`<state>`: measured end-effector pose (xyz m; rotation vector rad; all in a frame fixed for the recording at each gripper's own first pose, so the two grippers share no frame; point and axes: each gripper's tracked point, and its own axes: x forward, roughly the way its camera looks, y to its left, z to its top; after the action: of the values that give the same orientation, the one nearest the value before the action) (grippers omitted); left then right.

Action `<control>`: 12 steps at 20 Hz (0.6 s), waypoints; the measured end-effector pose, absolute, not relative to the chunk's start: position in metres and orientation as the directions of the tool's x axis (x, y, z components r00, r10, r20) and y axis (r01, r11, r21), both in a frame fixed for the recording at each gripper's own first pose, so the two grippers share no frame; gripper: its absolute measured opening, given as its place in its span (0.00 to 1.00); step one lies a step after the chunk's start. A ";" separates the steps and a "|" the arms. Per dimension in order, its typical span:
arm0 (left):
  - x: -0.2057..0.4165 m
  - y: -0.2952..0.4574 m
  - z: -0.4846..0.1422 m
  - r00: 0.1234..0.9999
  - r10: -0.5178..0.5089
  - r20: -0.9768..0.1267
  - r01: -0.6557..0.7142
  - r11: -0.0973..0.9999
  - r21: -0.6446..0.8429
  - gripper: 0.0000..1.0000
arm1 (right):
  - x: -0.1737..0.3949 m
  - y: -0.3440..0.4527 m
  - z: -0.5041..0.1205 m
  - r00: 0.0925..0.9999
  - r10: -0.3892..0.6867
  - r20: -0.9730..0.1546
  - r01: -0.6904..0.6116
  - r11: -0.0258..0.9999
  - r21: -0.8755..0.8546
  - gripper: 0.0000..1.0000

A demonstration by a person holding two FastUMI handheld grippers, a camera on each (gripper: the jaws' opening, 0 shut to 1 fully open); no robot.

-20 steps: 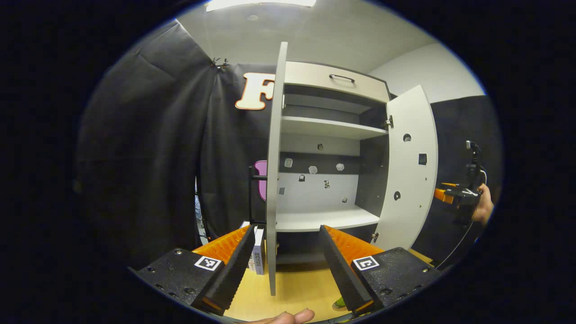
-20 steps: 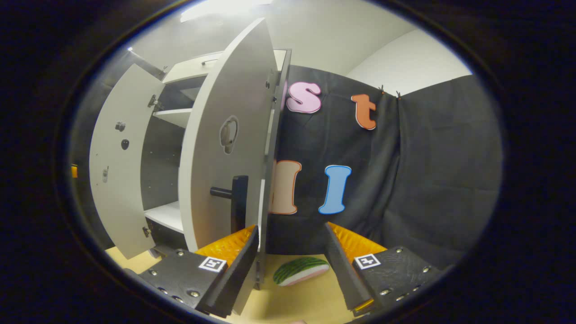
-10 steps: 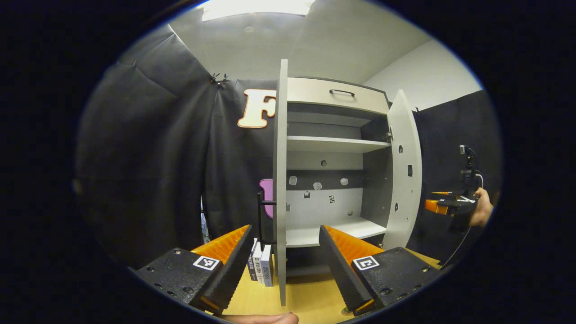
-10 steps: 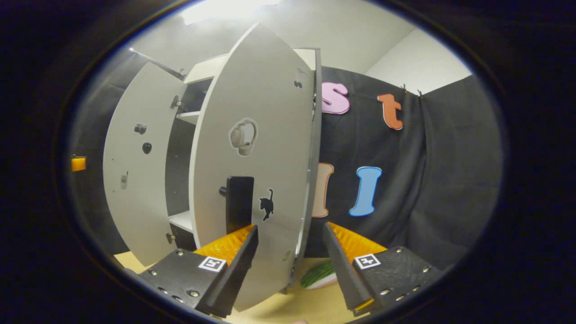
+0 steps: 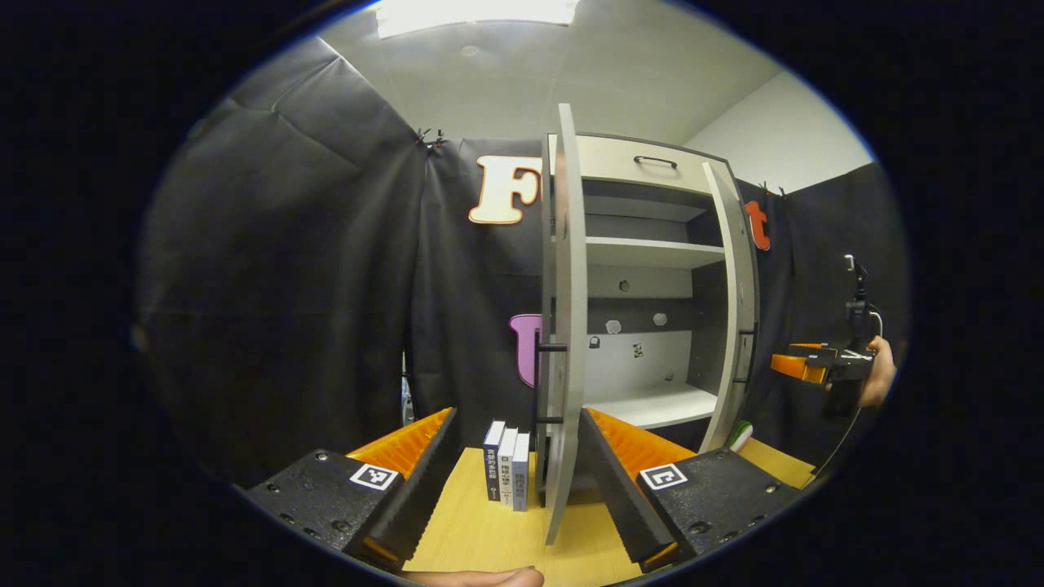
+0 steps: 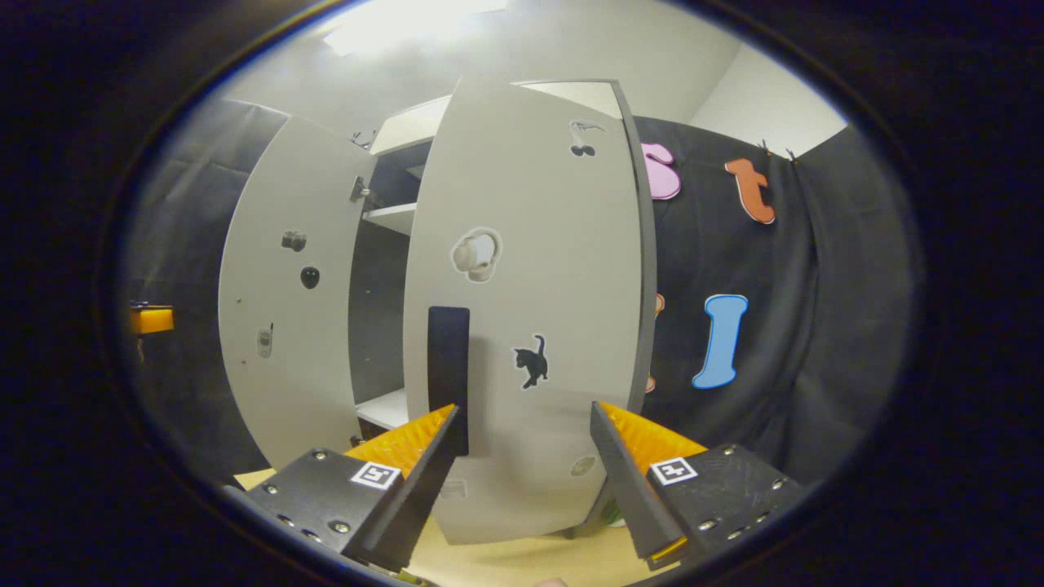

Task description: Grasp the bottle in the cabinet with the left hand and place it on the coaster, then close the right door with the right hand and the left door with the left hand.

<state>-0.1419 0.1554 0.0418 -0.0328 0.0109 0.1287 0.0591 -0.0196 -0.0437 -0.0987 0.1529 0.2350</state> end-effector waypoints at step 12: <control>-0.115 0.214 0.021 0.977 0.193 -0.093 -0.198 0.979 -0.051 0.89 | 0.045 -0.019 -0.035 0.965 0.212 -0.152 -0.214 0.977 0.001 0.96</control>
<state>-0.1148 0.2143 0.0211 -0.0603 0.0882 0.1971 0.0454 -0.0190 -0.0354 -0.0151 0.1524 0.2155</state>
